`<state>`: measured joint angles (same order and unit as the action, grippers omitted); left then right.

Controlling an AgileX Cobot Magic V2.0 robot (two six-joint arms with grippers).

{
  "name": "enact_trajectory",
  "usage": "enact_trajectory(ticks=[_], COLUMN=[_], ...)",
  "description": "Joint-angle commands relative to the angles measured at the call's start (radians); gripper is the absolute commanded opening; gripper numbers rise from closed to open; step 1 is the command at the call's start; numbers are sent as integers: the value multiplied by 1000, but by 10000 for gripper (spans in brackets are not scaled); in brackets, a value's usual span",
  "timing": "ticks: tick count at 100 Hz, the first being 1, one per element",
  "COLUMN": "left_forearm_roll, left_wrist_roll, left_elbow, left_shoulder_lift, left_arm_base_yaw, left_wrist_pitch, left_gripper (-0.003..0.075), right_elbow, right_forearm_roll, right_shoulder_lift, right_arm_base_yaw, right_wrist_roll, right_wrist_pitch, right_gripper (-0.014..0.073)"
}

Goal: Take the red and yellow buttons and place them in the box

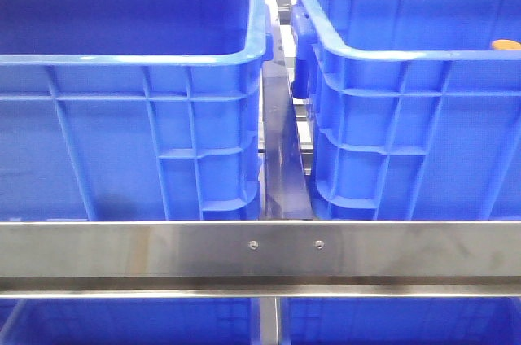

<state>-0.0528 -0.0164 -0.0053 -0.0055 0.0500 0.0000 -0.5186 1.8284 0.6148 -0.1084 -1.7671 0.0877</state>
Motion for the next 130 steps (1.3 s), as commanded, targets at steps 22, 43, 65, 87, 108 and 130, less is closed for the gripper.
enact_trajectory(ticks=[22, 43, 65, 87, 108, 130], left_forearm_roll=[11, 11, 11, 11, 11, 11], left_wrist_roll=[0, 0, 0, 0, 0, 0], left_elbow=[49, 49, 49, 49, 49, 49], left_shoulder_lift=[-33, -33, -33, -33, -33, -33], left_arm_base_yaw=[-2, -2, -2, -2, -2, -2], left_wrist_pitch=[-85, -85, -85, -85, -85, -85], left_gripper=[-19, -19, -19, -19, -19, -19], right_elbow=[-24, -24, -24, -24, -24, -24], right_forearm_roll=[56, 56, 56, 56, 56, -9], right_shoulder_lift=[-4, -4, -4, -4, -4, -4], right_arm_base_yaw=[-7, -7, -7, -7, -7, -7], right_wrist_roll=[-12, -12, -12, -12, -12, 88], right_wrist_pitch=[33, 33, 33, 33, 24, 31], right_gripper=[-68, -68, -68, -68, -68, -68])
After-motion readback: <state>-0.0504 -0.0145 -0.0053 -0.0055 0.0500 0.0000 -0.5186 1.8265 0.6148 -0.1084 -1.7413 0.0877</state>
